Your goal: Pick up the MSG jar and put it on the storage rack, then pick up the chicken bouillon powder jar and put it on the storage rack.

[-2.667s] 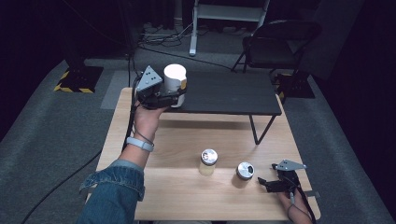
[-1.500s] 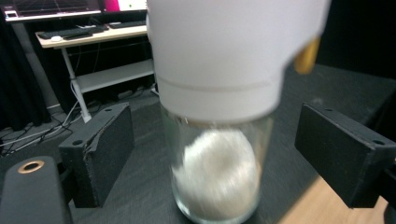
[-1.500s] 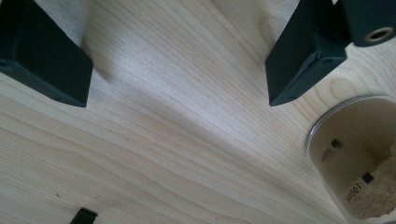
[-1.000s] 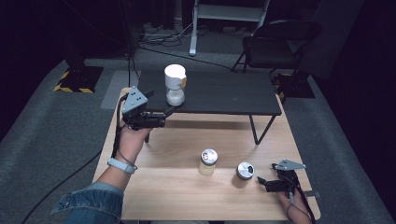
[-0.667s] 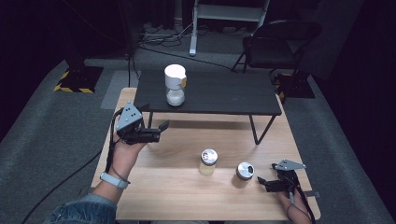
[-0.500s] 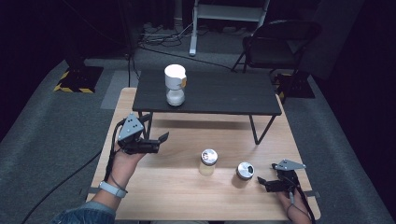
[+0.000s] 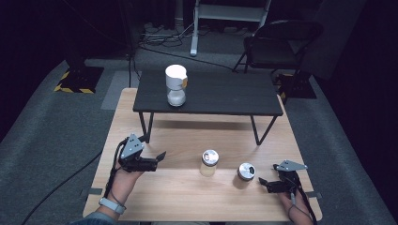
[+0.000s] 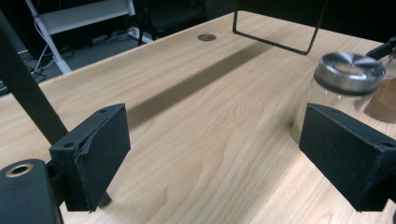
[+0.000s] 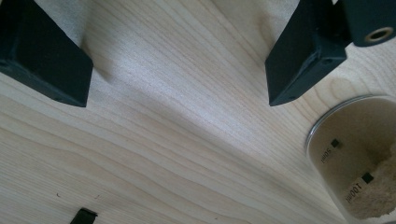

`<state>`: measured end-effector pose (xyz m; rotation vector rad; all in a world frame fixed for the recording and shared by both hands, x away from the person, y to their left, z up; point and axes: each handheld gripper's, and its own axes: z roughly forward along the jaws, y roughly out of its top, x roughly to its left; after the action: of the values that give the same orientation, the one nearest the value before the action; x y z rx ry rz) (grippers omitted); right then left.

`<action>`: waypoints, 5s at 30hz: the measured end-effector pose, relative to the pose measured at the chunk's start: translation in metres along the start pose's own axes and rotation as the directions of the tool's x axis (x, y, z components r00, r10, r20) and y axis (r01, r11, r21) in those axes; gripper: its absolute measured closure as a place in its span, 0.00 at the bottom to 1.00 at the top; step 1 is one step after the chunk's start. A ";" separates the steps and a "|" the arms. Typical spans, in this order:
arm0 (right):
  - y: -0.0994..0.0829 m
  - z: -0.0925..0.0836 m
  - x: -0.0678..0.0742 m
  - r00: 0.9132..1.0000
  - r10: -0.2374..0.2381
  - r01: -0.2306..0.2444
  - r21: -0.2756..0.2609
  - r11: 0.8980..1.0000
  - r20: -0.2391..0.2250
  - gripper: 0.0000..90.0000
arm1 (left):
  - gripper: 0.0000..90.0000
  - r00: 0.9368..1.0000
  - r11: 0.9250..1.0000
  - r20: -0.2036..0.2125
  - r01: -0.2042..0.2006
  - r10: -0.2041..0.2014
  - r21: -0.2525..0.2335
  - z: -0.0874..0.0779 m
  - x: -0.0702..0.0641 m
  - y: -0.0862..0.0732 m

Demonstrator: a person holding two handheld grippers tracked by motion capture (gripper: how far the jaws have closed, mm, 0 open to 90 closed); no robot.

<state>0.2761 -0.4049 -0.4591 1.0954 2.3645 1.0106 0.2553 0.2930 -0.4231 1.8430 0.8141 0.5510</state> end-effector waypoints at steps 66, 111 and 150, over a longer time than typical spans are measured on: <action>0.001 0.000 -0.002 1.000 -0.002 0.002 0.003 1.000 -0.007 0.07 | 0.02 0.996 0.916 -0.065 0.078 -0.057 0.393 0.041 -0.009 -0.022; -0.018 -0.047 0.033 0.999 -0.015 0.026 -0.440 0.898 0.028 0.05 | 0.00 0.996 0.914 -0.072 0.082 -0.058 0.396 0.041 -0.009 -0.022; 0.067 0.011 0.138 0.999 -0.032 0.010 -0.460 0.888 -0.041 0.05 | 0.00 0.996 0.914 -0.072 0.083 -0.059 0.396 0.041 -0.009 -0.022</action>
<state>0.2289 -0.2638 -0.4196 0.8658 2.0039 1.5035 0.2712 0.2675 -0.4591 2.1645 1.0921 0.4132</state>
